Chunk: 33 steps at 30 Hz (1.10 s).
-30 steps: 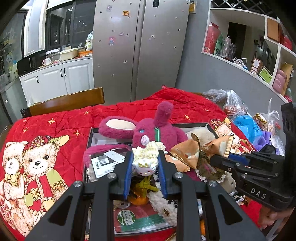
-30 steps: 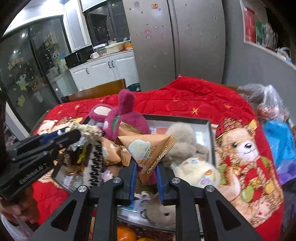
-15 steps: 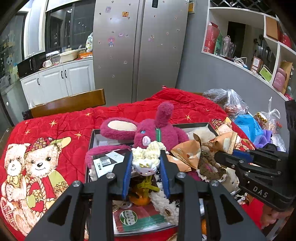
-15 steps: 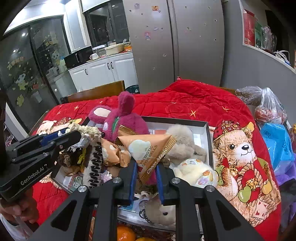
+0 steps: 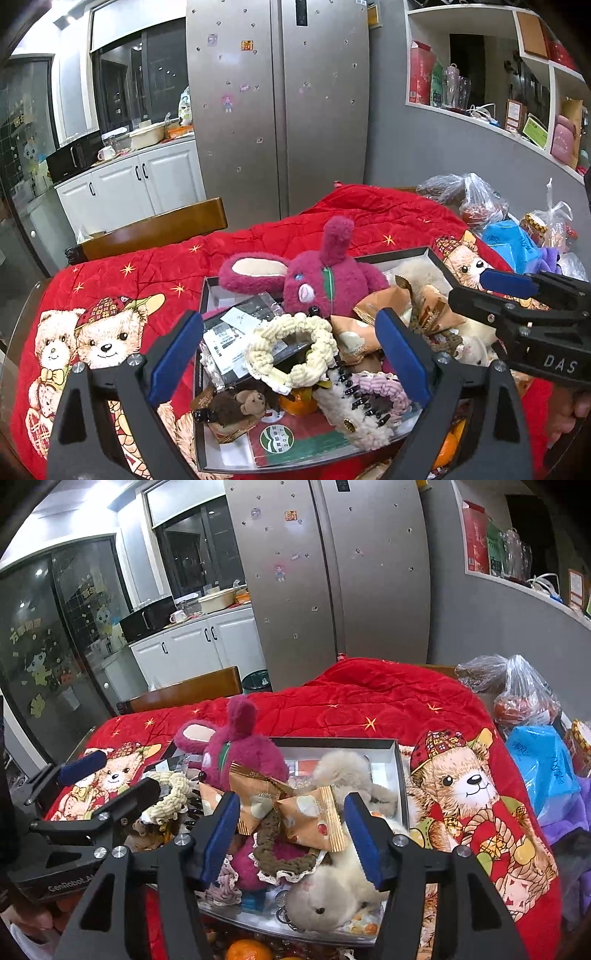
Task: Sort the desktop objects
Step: 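Open the left tool over the tray while the right tool releases the brown packet there, then withdraw both tools from the tray toward the loose items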
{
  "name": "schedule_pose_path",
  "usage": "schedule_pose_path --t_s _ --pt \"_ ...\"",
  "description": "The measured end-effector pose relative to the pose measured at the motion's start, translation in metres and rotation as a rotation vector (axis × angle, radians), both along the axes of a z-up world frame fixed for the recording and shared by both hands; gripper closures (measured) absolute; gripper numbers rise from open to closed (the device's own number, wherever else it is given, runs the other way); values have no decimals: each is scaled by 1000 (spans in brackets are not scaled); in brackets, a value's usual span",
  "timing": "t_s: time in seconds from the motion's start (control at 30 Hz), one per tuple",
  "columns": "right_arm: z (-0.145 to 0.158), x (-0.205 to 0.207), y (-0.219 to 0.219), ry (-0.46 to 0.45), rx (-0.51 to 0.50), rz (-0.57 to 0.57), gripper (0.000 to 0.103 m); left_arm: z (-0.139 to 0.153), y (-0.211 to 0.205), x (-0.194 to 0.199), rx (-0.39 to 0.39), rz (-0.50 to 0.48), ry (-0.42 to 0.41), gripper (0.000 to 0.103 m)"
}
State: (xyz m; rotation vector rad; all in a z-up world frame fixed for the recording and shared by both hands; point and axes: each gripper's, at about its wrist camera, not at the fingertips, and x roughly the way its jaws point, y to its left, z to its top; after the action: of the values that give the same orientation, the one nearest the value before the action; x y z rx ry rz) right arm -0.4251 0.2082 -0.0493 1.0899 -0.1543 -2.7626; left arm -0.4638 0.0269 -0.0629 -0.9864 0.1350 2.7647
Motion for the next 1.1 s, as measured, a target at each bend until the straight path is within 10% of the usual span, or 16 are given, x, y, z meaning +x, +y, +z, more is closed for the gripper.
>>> schedule_pose_path --t_s 0.47,1.1 --pt "2 3 -9 -29 85 11 41 5 0 3 33 -6 -15 8" --pt "80 65 21 124 1 -54 27 74 10 61 115 -129 25 1"
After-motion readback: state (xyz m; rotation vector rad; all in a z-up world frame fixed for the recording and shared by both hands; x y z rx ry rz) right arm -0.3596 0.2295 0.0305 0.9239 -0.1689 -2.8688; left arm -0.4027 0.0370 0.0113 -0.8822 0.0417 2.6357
